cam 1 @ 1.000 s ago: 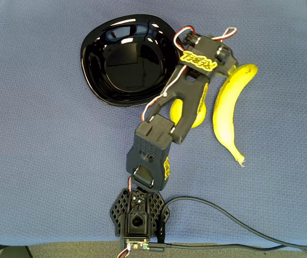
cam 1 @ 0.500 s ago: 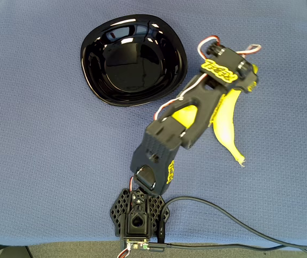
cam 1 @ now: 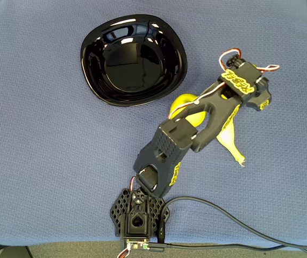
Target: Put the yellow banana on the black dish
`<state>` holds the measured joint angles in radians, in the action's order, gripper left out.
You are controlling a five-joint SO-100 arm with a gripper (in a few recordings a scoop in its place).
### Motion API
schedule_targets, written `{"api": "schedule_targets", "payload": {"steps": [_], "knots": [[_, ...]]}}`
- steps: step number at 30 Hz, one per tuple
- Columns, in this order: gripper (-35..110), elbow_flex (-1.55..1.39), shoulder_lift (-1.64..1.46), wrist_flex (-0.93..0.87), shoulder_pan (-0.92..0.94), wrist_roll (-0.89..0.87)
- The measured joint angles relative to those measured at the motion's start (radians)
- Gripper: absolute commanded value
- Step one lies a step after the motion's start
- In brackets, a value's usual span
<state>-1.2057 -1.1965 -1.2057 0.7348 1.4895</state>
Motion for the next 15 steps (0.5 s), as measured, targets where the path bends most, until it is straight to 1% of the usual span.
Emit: {"api": "schedule_targets", "payload": {"steps": [15], "knots": [[27, -0.04, 0.005, -0.003, -0.072, 0.0]]}}
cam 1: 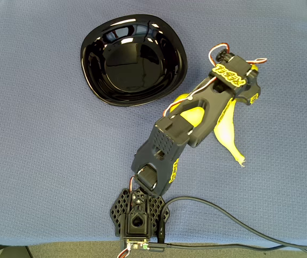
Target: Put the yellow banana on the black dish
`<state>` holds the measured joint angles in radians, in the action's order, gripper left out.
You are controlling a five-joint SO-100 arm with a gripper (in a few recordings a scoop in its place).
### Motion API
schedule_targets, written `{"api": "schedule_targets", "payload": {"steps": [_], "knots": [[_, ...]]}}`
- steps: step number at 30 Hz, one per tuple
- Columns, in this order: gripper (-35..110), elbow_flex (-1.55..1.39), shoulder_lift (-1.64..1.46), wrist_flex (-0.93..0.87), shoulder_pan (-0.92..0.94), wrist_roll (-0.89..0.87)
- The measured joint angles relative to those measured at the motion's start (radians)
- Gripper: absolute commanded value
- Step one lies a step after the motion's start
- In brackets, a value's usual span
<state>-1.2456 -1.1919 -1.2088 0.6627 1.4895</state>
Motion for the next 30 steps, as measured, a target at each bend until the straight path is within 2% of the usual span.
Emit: {"api": "schedule_targets", "payload": {"steps": [26, 29, 30], "knots": [[27, -0.104, 0.06, 0.12, -0.014, 0.0], [24, -0.107, 0.067, 0.138, -0.006, 0.0], [19, -0.107, 0.071, 0.143, -0.003, 0.008]]}}
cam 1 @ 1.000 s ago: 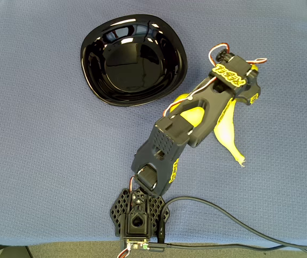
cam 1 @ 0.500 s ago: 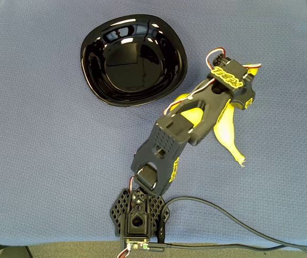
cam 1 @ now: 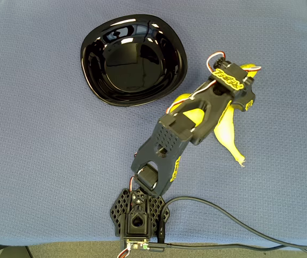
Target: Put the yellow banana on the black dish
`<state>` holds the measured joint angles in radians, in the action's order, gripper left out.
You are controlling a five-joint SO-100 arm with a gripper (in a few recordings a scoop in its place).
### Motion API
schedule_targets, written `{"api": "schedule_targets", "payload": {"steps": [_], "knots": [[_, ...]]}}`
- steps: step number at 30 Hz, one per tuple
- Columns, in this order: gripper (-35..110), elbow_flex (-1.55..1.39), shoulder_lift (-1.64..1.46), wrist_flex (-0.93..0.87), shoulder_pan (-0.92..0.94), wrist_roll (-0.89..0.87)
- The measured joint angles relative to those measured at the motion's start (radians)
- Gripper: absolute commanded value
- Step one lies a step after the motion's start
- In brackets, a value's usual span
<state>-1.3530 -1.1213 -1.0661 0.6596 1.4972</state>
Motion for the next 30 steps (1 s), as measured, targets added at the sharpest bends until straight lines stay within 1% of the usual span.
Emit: {"api": "schedule_targets", "payload": {"steps": [4, 6, 8, 19, 30], "knots": [[10, -0.008, 0.0, 0.012, -0.008, 0.0], [3, -0.008, 0.0, 0.017, -0.008, 0.0], [0, -0.008, 0.0, 0.02, -0.008, -0.002], [0, -0.021, -0.005, 0.02, -0.008, -0.009], [0, -0.025, -0.052, -0.101, -0.025, -0.009]]}}
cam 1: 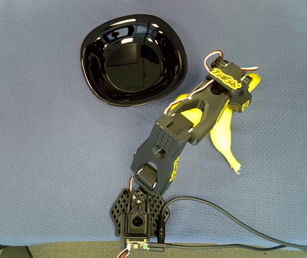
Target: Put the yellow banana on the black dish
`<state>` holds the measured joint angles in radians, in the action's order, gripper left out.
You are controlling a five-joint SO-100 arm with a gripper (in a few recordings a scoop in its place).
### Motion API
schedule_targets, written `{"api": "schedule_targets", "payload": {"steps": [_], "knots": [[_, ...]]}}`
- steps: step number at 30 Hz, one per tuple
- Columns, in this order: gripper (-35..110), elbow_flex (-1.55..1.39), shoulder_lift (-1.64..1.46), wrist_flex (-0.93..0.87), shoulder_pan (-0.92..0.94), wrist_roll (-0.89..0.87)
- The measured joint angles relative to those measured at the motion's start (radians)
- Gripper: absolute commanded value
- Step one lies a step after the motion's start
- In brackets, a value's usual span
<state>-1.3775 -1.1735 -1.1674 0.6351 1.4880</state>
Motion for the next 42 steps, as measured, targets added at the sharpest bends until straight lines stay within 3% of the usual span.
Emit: {"api": "schedule_targets", "payload": {"steps": [33, 42], "knots": [[0, -0.029, -0.394, -0.235, -0.19, 0.0], [0, -0.164, -0.56, -0.278, -0.218, 0.0]]}}
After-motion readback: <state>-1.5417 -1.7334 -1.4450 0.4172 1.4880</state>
